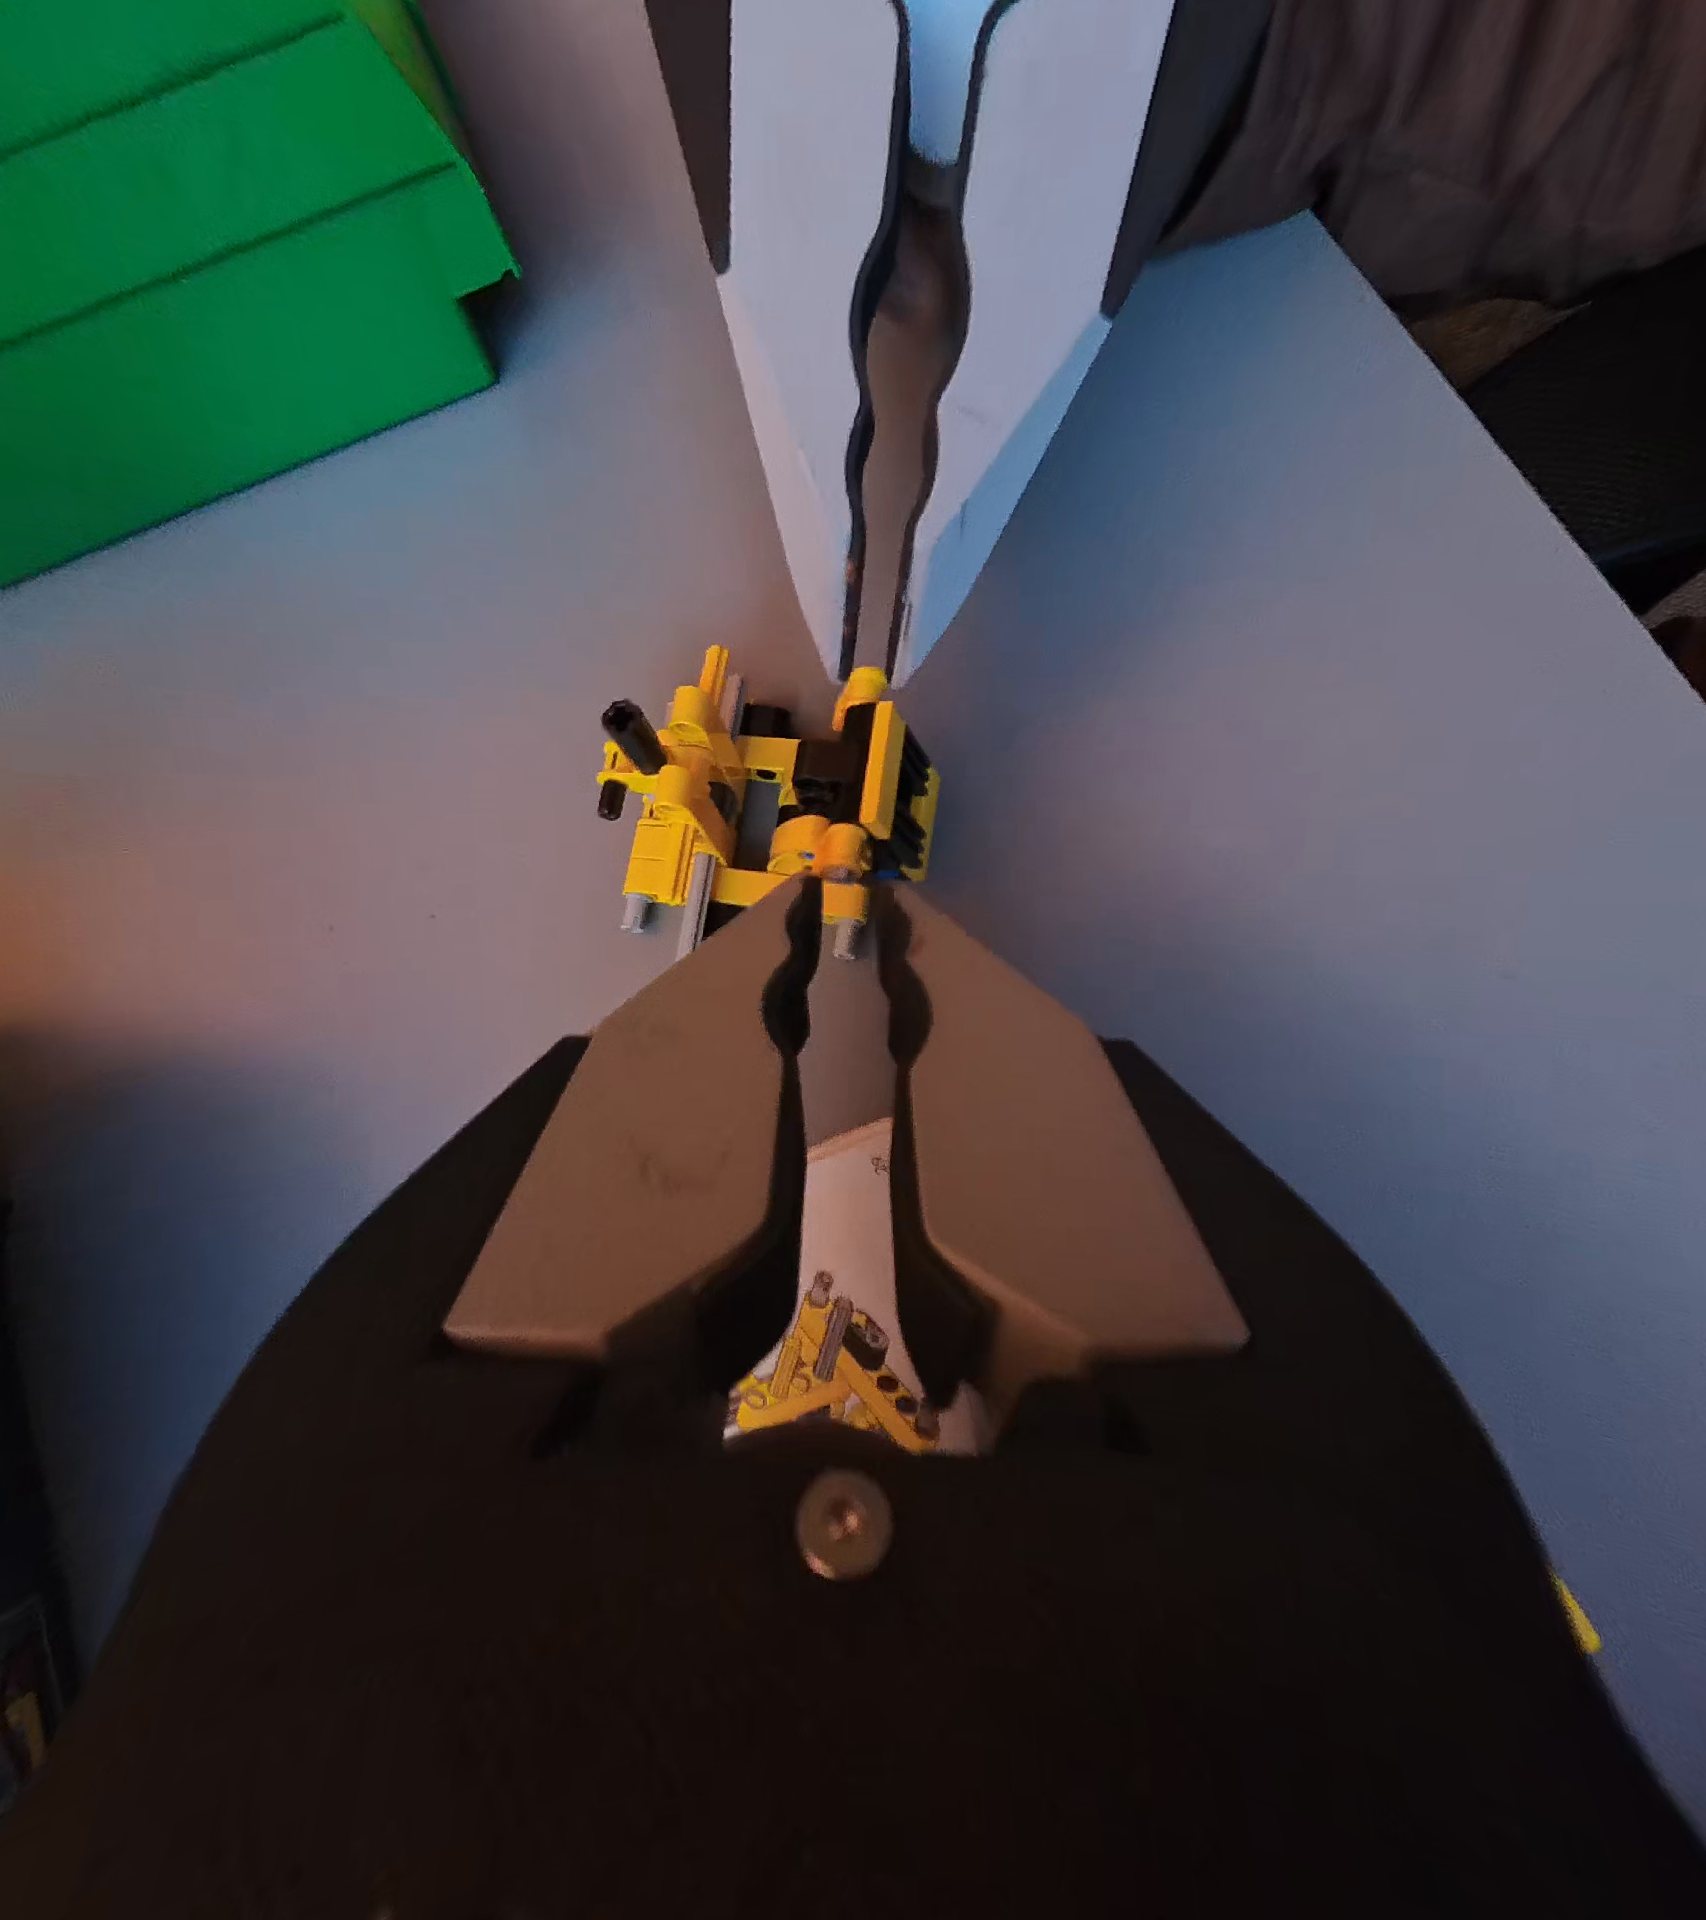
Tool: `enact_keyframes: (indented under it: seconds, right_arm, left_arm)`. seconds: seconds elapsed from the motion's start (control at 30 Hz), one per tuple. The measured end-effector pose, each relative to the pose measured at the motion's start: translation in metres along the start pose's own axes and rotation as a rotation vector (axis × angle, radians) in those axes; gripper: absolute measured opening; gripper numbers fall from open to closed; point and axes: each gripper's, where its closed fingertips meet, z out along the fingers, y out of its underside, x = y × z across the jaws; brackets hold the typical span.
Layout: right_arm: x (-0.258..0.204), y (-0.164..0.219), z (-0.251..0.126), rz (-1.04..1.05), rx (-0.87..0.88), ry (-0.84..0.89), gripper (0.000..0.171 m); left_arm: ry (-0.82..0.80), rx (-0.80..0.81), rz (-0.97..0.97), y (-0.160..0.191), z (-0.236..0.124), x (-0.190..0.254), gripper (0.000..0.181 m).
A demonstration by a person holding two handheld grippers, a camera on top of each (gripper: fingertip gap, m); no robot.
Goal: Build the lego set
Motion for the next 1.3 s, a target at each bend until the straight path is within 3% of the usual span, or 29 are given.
enact_keyframes:
  seconds: [0.03, 0.63, 1.3]
  right_arm:
    - [0.0, 0.0, 0.0, -0.004, -0.003, 0.001, 0.003]
    - [-0.001, 0.001, 0.001, 0.0, -0.008, -0.01, 0.003]
    - [-0.001, 0.001, 0.001, -0.005, -0.01, -0.007, 0.003]
  left_arm:
    - [-0.002, 0.002, 0.006, 0.0, 0.0, 0.0, 0.004]
    - [0.021, 0.015, 0.02, 0.001, -0.004, 0.005, 0.0]
    - [0.012, 0.142, -0.054, -0.01, -0.008, 0.008, 0.0]
